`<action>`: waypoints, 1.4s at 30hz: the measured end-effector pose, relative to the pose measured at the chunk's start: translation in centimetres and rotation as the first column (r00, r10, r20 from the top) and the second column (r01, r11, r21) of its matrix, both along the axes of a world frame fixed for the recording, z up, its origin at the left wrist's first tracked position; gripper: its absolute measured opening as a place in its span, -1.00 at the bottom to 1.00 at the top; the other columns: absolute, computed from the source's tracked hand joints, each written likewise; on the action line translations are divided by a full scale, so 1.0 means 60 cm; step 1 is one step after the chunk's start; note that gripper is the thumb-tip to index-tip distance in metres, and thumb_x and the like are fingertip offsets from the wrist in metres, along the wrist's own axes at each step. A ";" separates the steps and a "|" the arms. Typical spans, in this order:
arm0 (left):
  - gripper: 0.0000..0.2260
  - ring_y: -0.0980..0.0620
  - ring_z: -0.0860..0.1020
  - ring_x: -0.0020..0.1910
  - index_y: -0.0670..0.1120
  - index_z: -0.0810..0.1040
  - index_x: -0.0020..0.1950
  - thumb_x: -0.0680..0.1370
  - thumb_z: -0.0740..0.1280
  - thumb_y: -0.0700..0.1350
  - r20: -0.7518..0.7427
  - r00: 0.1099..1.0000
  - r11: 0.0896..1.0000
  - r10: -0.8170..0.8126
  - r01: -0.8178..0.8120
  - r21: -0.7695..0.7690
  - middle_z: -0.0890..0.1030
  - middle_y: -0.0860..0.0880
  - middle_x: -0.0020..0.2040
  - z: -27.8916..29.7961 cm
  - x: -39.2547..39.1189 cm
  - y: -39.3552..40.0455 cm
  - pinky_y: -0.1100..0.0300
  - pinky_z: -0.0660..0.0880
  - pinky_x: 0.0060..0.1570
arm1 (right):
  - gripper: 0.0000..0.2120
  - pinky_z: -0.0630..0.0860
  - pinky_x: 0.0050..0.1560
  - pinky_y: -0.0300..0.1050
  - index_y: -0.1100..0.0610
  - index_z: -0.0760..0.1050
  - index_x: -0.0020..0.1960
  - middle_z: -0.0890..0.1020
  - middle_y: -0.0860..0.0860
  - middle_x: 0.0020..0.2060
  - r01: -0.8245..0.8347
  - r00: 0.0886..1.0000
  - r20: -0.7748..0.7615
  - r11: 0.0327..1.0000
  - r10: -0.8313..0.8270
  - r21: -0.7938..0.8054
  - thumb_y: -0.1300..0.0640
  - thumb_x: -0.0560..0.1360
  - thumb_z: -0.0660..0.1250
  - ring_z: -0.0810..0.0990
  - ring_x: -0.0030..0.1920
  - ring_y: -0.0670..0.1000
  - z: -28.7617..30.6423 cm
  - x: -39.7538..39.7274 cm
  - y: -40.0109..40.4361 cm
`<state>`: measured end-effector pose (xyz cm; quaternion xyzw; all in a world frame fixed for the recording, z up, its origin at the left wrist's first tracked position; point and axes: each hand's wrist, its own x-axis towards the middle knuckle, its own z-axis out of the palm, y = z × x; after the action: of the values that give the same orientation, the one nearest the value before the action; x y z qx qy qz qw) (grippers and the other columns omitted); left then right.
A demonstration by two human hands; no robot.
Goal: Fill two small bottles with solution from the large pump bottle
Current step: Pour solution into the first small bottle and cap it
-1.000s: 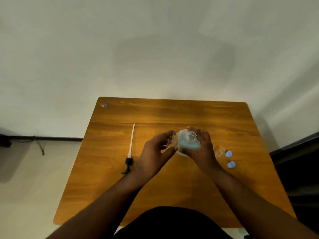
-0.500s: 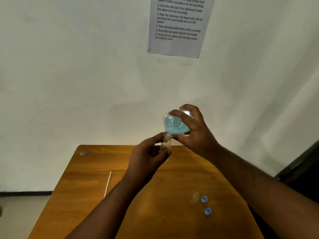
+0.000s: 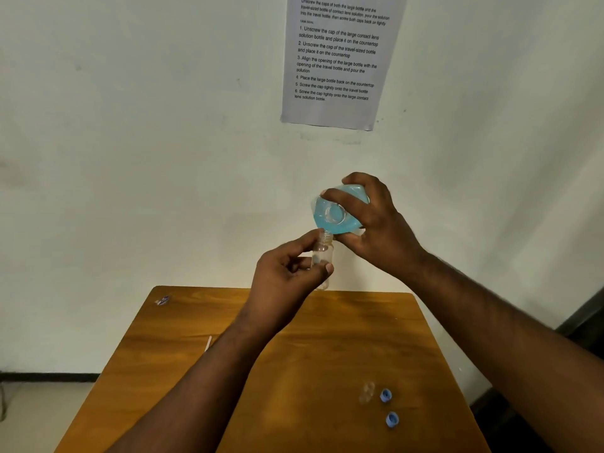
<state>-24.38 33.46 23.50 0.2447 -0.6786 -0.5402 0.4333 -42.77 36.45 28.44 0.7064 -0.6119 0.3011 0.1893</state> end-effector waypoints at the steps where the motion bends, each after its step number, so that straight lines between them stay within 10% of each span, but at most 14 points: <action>1: -0.55 0.09 0.67 -0.08 -0.05 0.52 0.37 0.49 0.46 -0.23 0.003 1.000 1.000 0.000 0.000 -0.005 0.68 0.04 0.10 0.001 0.000 0.000 0.21 0.63 -0.06 | -0.39 0.63 0.00 0.10 0.05 0.40 0.34 0.38 0.20 0.29 0.000 1.000 -0.010 1.000 0.000 0.000 0.11 0.35 0.52 0.30 0.33 0.18 -0.001 0.000 0.001; 17: -0.54 -0.10 0.62 0.00 0.04 0.50 0.37 0.49 0.46 -0.21 0.076 0.997 0.993 0.010 -0.001 -0.117 0.64 0.01 0.15 0.007 0.004 -0.007 -0.13 0.63 -0.02 | -0.41 0.64 -0.09 0.06 0.06 0.44 0.31 0.42 0.23 0.26 0.036 0.992 -0.117 0.999 -0.039 -0.027 0.15 0.33 0.54 0.37 0.28 0.21 -0.005 -0.002 0.000; 42: -0.57 0.05 0.65 -0.07 -0.02 0.55 0.32 0.47 0.46 -0.23 0.079 0.996 0.989 0.028 -0.016 -0.145 0.66 0.15 0.03 0.005 0.006 -0.012 0.18 0.65 -0.07 | -0.41 0.64 -0.08 0.09 0.05 0.43 0.32 0.41 0.24 0.28 0.044 0.980 -0.194 0.999 -0.043 0.001 0.17 0.34 0.54 0.34 0.32 0.23 -0.001 -0.004 -0.003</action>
<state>-24.04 32.74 23.77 0.2418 -0.7302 -0.4745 0.4280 -42.99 36.30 28.40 0.7194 -0.6066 0.2252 0.2526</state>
